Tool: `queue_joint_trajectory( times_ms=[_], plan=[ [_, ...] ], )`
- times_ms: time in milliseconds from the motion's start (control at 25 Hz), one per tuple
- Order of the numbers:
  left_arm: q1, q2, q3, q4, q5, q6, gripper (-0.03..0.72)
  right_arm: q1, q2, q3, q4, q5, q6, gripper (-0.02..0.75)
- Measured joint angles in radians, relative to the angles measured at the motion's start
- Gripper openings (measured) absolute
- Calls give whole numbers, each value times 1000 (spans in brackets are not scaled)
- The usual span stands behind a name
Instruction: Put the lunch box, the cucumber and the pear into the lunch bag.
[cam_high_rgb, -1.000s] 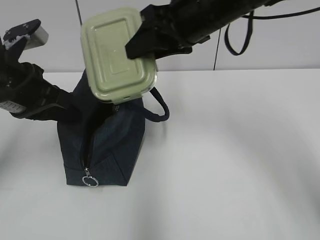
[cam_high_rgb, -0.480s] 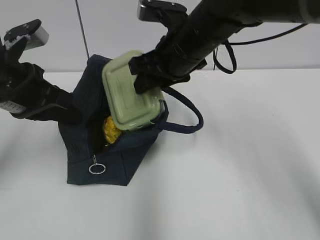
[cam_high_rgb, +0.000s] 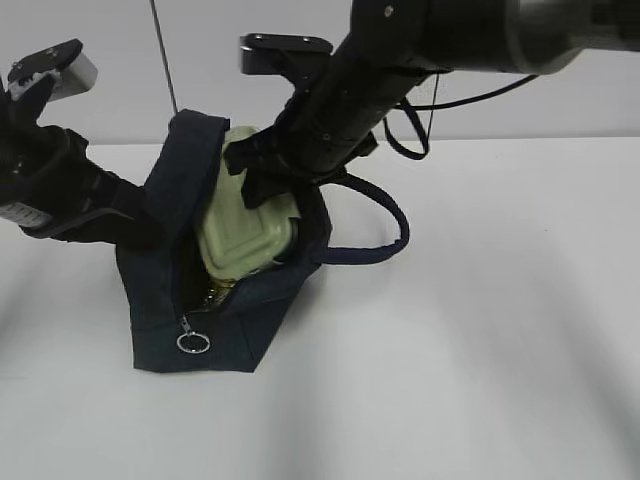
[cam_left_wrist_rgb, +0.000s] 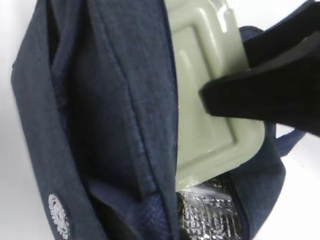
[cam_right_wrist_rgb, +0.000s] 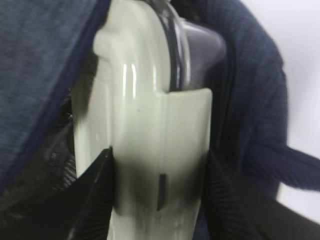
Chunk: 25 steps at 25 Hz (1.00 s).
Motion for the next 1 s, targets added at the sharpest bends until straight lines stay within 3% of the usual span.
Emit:
queue_joint_trajectory(
  times_ms=[200,360,600,1000],
  plan=[
    [0,0,0,3,2,0,1,77,79,-131,-12,52,3,371],
    [0,0,0,8,7,0,1,98,126,-199,-24,119,3,426],
    [0,0,0,8,7,0,1,102,129,-281,-106,224,0,521],
    [0,0,0,10,11,0,1,60,73,-427,-218,306,87,531]
  ],
)
